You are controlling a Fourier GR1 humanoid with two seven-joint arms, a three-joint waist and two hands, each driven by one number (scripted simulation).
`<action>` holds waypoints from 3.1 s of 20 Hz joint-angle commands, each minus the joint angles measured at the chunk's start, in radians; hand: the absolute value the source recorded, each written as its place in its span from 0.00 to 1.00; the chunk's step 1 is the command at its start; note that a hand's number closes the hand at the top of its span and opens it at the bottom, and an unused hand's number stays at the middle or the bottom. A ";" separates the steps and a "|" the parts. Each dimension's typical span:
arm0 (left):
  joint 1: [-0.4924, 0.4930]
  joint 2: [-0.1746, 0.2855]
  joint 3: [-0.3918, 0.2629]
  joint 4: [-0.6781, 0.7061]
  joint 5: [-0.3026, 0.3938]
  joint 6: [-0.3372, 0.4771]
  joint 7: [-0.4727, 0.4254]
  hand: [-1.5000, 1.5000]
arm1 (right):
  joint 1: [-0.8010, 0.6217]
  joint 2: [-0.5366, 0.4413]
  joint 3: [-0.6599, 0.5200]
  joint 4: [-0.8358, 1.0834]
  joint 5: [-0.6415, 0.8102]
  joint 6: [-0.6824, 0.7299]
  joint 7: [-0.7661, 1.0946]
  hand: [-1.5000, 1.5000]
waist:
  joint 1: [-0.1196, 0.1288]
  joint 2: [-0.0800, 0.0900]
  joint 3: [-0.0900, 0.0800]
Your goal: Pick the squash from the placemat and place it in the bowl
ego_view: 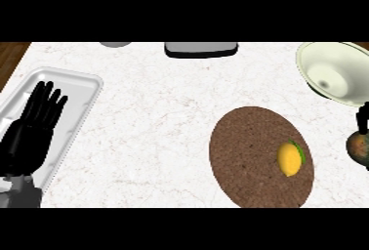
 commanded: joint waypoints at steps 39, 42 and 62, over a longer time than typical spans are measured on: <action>-0.127 -0.080 -0.088 0.032 -0.048 -0.027 -0.006 0.50 | -0.778 0.160 -0.173 1.349 0.230 -0.131 -0.107 1.00 | 0.159 0.054 0.004; -0.170 -0.072 -0.090 0.045 -0.056 -0.014 0.023 0.50 | -0.781 0.189 -0.141 1.367 0.253 -0.056 -0.178 0.00 | 0.155 0.058 0.006; -0.141 -0.059 -0.060 0.039 -0.058 -0.014 -0.003 0.50 | -0.812 -0.010 -0.557 1.510 -0.153 0.158 -0.202 0.00 | 0.130 0.060 0.010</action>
